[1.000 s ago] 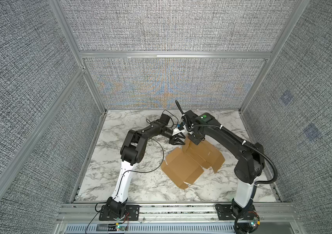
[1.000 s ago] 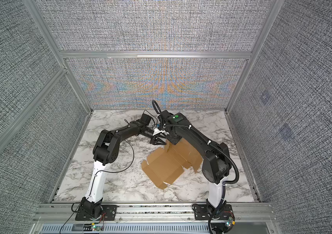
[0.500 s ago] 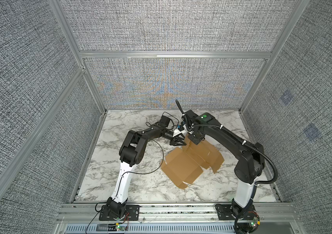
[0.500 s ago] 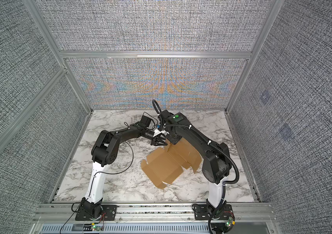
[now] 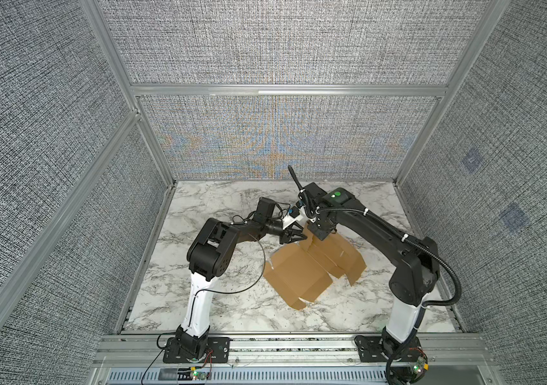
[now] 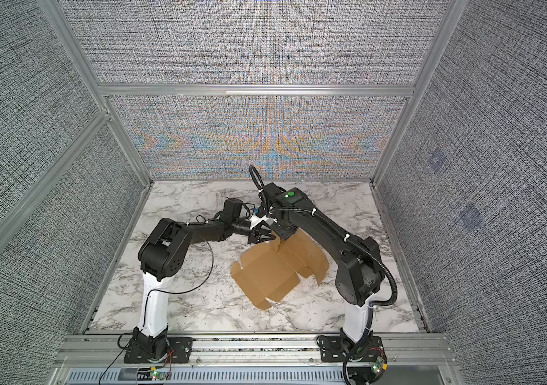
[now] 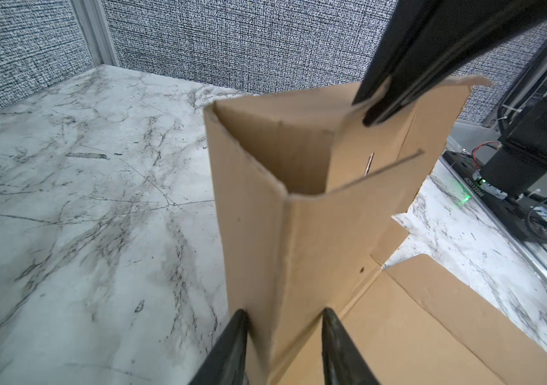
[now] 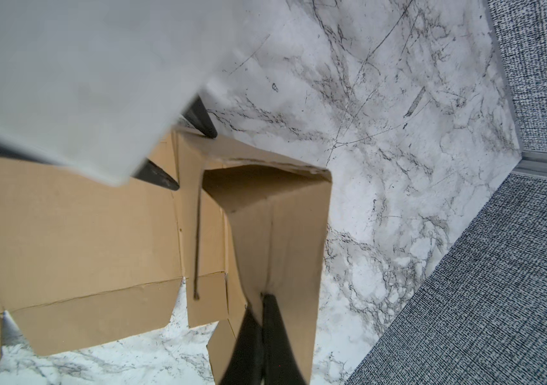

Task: Assemble paper box
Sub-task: First fold the bottom flaps of a flat cardboard box at the center of the table.

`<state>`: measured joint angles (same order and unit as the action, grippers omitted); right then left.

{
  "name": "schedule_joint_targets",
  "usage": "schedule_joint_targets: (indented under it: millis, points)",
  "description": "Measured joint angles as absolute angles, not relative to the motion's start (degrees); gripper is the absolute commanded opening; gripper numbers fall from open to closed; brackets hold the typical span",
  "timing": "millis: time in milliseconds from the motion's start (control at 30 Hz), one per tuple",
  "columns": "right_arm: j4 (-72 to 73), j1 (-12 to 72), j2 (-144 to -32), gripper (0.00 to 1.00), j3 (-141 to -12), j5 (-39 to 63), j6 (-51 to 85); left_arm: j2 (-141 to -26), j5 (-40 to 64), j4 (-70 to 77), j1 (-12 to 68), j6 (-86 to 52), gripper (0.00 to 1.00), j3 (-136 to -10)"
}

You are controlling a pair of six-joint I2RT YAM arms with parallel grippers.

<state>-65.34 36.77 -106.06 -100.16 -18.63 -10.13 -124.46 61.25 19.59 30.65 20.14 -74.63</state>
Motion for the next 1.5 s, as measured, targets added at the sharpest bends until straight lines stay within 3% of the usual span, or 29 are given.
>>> schedule_joint_targets:
  millis: [367,600,767,1133,1500]
  points:
    - [-64.07,36.93,-104.99,0.00,-98.87,-17.10,-8.69,-121.58,54.04,37.19,31.64,10.31,0.23,-65.87]
    - [-63.37,37.30,-104.99,0.00,-98.48,-16.51,-7.51,-121.36,50.26,42.28,33.12,6.55,0.23,-64.42]
    - [-63.05,37.36,-104.97,0.00,-98.21,-16.36,-7.42,-121.30,47.88,44.47,33.82,5.56,0.17,-63.46]
    - [-64.29,36.67,-99.26,0.26,-99.83,-9.78,-6.63,-120.86,46.44,46.59,34.11,4.43,0.14,-63.09]
    - [-50.85,22.55,-90.45,0.49,-85.73,6.55,4.01,-120.33,46.48,46.48,34.09,6.00,0.15,-62.85]
